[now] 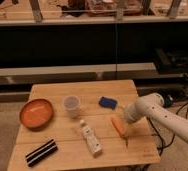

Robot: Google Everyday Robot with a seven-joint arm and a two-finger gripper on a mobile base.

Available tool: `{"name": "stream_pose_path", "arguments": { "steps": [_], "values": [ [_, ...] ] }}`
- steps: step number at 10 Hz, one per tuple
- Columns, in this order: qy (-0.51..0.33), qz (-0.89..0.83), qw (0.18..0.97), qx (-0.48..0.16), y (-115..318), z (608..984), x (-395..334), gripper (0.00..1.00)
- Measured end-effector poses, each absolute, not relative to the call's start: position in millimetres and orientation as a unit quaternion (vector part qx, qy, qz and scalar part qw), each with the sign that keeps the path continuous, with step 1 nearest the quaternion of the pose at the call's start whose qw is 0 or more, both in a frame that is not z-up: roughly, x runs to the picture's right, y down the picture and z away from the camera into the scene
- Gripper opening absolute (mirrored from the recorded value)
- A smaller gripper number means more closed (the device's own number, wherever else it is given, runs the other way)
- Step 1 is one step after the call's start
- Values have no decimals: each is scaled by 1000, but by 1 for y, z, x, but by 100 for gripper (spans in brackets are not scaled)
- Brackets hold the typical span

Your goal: Place the pepper on the white sponge

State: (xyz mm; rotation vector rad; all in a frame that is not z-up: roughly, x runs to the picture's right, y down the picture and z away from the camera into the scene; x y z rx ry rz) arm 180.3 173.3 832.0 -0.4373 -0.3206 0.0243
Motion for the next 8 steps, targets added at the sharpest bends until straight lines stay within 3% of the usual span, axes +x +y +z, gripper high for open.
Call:
{"name": "stream_pose_path", "arguments": {
  "steps": [3,6,8],
  "values": [
    [-163,7,964,-212,171,820,184,80],
    [-173,3,963,-207,148,772,186,80],
    [-182,-1,962,-205,116,718,190,80]
  ]
}}
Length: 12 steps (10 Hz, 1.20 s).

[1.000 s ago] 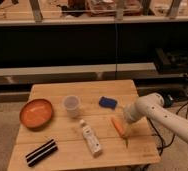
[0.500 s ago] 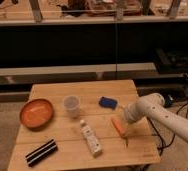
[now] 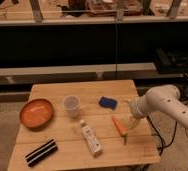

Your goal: Place the pepper on the white sponge

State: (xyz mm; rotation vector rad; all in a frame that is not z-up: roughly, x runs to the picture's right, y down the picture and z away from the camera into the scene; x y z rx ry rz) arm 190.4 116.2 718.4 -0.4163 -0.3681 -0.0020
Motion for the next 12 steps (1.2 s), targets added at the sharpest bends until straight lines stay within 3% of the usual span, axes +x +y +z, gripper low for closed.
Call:
{"name": "stream_pose_path", "arguments": {
  "steps": [3,5,8,12],
  "values": [
    [-189,4,958,-214,86,669,193,80],
    [-193,13,956,-222,76,656,191,80],
    [-201,36,950,-234,81,664,184,80],
    [-210,112,942,-236,126,704,180,80]
  ]
}}
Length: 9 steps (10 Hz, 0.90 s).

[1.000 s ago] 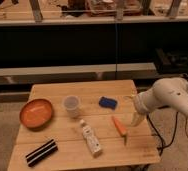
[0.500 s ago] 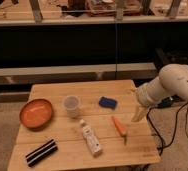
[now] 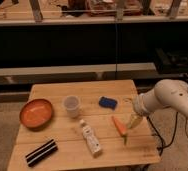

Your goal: Place the pepper on the white sponge

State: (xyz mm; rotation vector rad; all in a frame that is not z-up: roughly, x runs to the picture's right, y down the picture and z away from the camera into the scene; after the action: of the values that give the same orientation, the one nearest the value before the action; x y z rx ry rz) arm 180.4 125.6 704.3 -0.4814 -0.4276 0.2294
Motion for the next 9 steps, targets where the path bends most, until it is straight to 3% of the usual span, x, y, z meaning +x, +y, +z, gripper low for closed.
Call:
{"name": "stream_pose_path", "arguments": {
  "steps": [9],
  "values": [
    [-226,250,915,-221,151,748,186,80]
  ]
}}
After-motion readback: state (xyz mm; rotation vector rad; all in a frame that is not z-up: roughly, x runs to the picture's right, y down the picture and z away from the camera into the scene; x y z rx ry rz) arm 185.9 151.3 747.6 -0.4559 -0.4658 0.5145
